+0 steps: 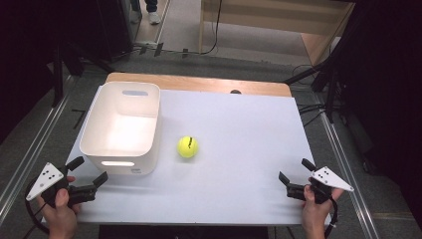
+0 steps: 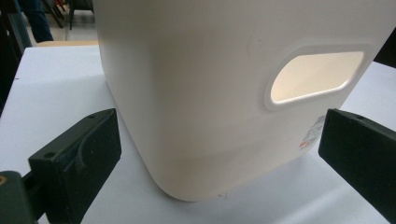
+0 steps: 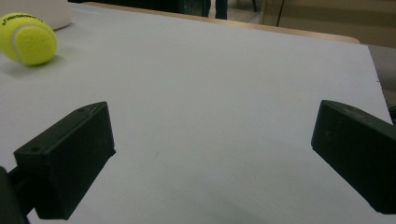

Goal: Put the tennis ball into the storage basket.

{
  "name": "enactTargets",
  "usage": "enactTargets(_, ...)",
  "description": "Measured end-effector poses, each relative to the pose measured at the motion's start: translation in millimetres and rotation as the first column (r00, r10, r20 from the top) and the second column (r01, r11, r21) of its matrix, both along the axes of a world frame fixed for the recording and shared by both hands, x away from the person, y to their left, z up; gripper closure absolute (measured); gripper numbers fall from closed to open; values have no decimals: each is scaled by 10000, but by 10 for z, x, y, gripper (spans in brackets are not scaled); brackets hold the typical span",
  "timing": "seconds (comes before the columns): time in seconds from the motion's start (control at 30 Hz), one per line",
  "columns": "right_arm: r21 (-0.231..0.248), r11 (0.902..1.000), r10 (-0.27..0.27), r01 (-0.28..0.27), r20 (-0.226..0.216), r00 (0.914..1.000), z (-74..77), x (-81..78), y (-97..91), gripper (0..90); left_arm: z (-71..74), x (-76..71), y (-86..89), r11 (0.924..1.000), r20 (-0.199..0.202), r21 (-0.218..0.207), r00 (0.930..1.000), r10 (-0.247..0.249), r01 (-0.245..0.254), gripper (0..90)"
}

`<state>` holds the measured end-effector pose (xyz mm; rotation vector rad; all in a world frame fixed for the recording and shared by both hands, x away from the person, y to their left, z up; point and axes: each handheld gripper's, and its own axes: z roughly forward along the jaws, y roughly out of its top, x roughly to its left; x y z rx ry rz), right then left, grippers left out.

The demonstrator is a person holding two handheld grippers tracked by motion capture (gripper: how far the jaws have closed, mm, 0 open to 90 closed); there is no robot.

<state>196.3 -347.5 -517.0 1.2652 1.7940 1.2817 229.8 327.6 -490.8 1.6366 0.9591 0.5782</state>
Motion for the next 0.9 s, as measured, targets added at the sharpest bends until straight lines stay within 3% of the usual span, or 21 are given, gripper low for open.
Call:
enactTargets(0.47, -194, 9991, 382, -387, -227, 9990, 131, 20, 102, 0, -14, 12, -17, 9999, -25, 112, 10000, 3, -3, 0)
enactTargets(0.7, -357, 9944, 982, -995, -385, 9944, 266, 85, 284, 0, -17, 9, -22, 9999, -27, 120, 10000, 37, -36, 0)
enactTargets(0.9, -443, 9846, 1672, -1694, -488, 9847, 376, 224, 520, 0, -19, 9, -30, 9998, -35, 148, 9999, 103, -103, 0)
